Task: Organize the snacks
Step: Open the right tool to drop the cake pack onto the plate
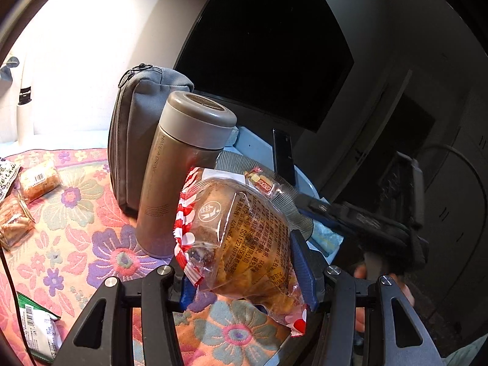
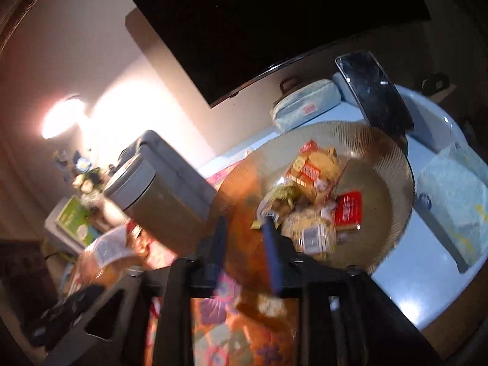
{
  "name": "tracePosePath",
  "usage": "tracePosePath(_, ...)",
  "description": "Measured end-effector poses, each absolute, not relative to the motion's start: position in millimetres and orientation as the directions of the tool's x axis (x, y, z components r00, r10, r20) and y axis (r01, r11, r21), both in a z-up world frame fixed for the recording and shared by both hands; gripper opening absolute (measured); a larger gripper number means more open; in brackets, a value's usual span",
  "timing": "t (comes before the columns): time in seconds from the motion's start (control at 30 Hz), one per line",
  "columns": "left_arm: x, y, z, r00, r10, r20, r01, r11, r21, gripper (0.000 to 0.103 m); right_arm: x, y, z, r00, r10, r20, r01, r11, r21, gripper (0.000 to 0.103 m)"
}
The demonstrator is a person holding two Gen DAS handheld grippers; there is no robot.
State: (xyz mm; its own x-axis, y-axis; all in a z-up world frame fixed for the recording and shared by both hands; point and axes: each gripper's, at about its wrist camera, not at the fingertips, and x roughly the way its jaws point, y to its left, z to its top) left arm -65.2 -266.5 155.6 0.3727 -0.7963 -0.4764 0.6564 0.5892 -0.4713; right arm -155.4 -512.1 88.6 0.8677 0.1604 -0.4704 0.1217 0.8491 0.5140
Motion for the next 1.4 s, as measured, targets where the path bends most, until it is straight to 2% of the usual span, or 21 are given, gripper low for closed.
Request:
tracePosePath(0.03, -65, -267, 156, 0.371, -0.799, -0.474, 0.657, 0.586, -0.473, 0.052, -166, -509, 87, 0.862, 0.158, -0.482, 0.117, 0.862, 0.492, 0.073)
tracePosePath(0.07, -64, -266, 156, 0.37, -0.8, -0.471, 0.659, 0.584, -0.474, 0.052, -174, -505, 86, 0.856, 0.154, -0.493, 0.111, 0.877, 0.468, 0.079)
tracePosePath(0.3, -67, -262, 157, 0.378, -0.796, -0.473, 0.657, 0.591, -0.469, 0.052, -182, -488, 48, 0.772, 0.108, -0.626, 0.103, 0.951, 0.291, 0.08)
tracePosePath(0.57, -72, -264, 163, 0.384, -0.787, -0.482, 0.658, 0.6, -0.455, 0.052, -138, -484, 16, 0.707, 0.175, -0.685, -0.007, 0.971, 0.241, 0.079)
tracePosePath(0.67, -72, -267, 161, 0.378, -0.786, -0.49, 0.661, 0.599, -0.451, 0.052, -137, -470, 16, 0.708, 0.182, -0.682, -0.04, 0.975, 0.219, 0.064)
tracePosePath(0.7, -71, -268, 160, 0.377, -0.785, -0.492, 0.662, 0.6, -0.45, 0.052, -139, -464, 17, 0.712, 0.172, -0.681, -0.047, 0.979, 0.198, 0.052)
tracePosePath(0.73, -70, -269, 160, 0.375, -0.785, -0.493, 0.662, 0.599, -0.45, 0.052, -140, -459, 17, 0.712, 0.165, -0.682, -0.048, 0.981, 0.187, 0.045)
tracePosePath(0.93, -68, -274, 159, 0.368, -0.787, -0.495, 0.663, 0.596, -0.454, 0.052, -155, -457, 21, 0.722, 0.157, -0.673, 0.011, 0.971, 0.238, 0.042)
tracePosePath(1.07, -70, -276, 165, 0.368, -0.797, -0.479, 0.677, 0.583, -0.45, 0.052, -186, -463, 39, 0.754, 0.17, -0.635, 0.016, 0.961, 0.276, 0.042)
tracePosePath(1.27, -73, -301, 175, 0.359, -0.808, -0.466, 0.706, 0.562, -0.431, 0.052, -219, -486, 82, 0.823, 0.074, -0.563, 0.084, 0.965, 0.25, 0.04)
tracePosePath(1.4, -76, -333, 184, 0.399, -0.781, -0.481, 0.715, 0.593, -0.37, 0.052, -209, -517, 109, 0.867, -0.017, -0.498, 0.169, 0.95, 0.264, 0.037)
